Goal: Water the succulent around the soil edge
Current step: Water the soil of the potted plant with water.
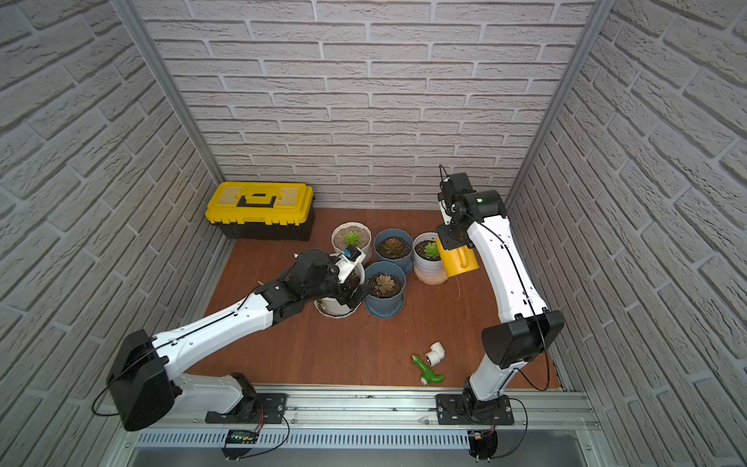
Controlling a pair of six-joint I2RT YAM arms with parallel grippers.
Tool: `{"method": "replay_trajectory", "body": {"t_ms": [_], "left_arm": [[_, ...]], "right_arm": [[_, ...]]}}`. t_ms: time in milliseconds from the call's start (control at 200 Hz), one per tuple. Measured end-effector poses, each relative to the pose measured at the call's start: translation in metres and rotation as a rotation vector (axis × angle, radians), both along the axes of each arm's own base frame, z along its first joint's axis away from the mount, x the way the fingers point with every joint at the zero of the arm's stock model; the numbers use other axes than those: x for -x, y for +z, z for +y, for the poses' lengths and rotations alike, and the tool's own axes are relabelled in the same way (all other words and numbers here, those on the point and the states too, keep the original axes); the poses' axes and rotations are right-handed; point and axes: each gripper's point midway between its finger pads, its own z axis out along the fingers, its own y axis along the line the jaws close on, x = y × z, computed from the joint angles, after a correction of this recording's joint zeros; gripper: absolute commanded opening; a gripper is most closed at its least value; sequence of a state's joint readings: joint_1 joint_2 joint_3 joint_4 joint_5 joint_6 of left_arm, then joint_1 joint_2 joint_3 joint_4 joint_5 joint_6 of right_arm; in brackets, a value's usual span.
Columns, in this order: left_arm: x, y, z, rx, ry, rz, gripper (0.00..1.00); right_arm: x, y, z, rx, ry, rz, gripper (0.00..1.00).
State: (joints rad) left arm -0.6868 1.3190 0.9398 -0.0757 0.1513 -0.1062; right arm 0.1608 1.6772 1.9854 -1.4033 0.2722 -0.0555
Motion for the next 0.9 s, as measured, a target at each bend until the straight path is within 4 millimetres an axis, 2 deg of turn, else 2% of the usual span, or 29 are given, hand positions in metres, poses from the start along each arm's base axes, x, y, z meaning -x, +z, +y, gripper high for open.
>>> {"method": "replay_trajectory", "body": {"t_ms": [400,900], "left_arm": [[0.002,0.001,-0.002,0.001,-0.006,-0.001,0.98],[0.003,0.002,-0.002,0.004,-0.008,-0.004,0.98]], "right_arm": [[0.007,-0.013,0.009,-0.037,0.024,0.043,0.03],[0.021,-0.005,0.028,-0.046,0.073,0.042,0.02]]}}
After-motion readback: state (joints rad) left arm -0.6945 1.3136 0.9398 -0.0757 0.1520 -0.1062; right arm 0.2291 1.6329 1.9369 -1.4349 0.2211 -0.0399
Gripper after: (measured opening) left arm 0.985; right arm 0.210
